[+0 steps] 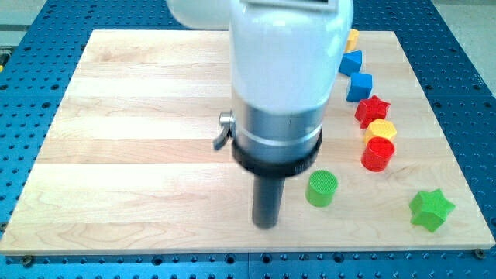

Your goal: Move the green circle bottom left side of the red circle

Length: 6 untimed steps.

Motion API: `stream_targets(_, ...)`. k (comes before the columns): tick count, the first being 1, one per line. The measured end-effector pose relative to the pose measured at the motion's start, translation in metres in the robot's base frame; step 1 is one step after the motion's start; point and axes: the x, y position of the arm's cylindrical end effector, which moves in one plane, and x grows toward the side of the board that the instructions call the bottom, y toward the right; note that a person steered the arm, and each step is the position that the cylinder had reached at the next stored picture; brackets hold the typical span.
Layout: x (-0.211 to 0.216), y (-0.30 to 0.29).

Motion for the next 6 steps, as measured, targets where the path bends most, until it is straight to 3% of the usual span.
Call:
stream_targets(1,-0.011,0.057)
stream_targets(3,-0.003,0.11)
stream_targets(5,-0.068,0.212)
stream_targets(6,-0.085,0.136)
